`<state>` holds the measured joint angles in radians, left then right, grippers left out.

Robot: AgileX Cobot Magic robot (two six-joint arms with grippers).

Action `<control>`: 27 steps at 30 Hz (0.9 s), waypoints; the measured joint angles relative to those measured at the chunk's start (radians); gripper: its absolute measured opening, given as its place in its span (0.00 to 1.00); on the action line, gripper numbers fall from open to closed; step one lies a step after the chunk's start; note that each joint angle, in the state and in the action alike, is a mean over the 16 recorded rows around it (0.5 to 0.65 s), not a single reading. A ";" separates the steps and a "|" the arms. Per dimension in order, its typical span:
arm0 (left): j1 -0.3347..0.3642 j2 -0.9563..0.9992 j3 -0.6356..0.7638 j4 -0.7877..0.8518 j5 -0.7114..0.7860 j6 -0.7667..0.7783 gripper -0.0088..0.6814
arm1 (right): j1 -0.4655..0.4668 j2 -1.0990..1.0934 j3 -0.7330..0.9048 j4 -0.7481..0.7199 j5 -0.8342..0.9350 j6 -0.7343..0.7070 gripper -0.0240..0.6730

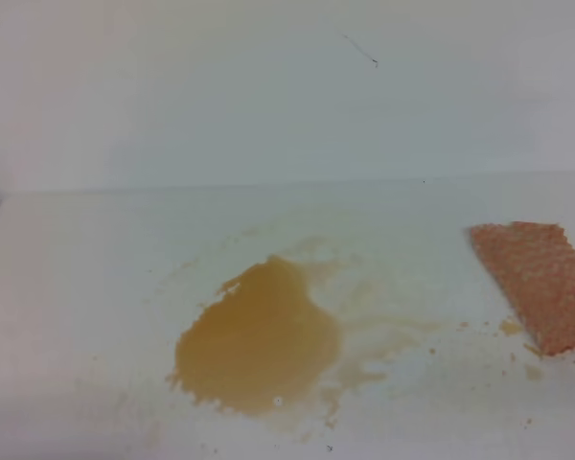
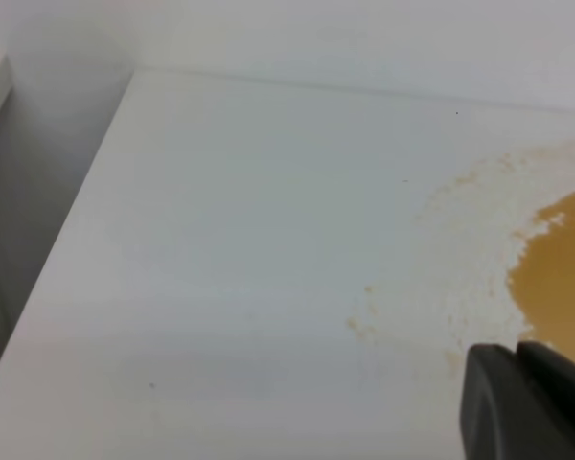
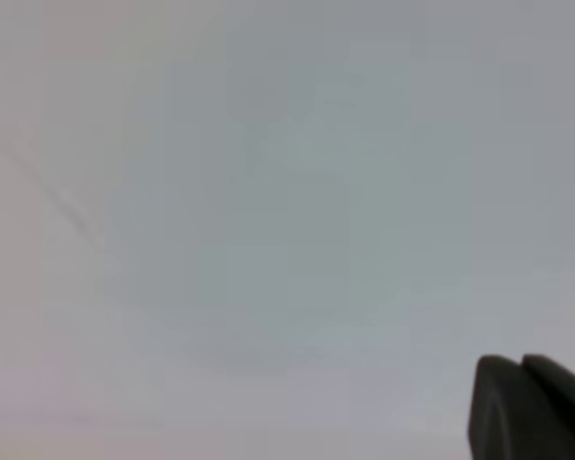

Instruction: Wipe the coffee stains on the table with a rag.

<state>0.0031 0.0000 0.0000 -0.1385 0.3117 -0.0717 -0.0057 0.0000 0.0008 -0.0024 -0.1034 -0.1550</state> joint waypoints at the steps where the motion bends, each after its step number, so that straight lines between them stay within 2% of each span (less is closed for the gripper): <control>1: 0.000 0.000 0.000 0.000 0.000 0.000 0.01 | 0.000 0.000 0.000 0.002 -0.032 0.025 0.03; 8: 0.000 0.000 0.000 0.000 0.000 0.000 0.01 | 0.000 0.000 -0.007 -0.032 -0.191 0.251 0.03; 14: 0.000 0.000 0.000 0.000 0.000 0.000 0.01 | 0.000 0.001 -0.083 -0.160 -0.177 0.494 0.03; 21: 0.000 0.000 0.000 0.000 0.000 0.000 0.01 | 0.000 0.059 -0.281 -0.324 0.072 0.692 0.03; 24: 0.000 0.000 0.000 0.000 0.000 0.000 0.01 | 0.000 0.124 -0.391 -0.358 0.213 0.715 0.03; 27: 0.000 0.000 0.000 0.000 0.000 0.000 0.01 | 0.000 0.213 -0.496 -0.343 0.357 0.678 0.03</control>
<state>0.0031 0.0000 0.0000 -0.1385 0.3117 -0.0717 -0.0057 0.2133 -0.4955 -0.3458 0.2533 0.5229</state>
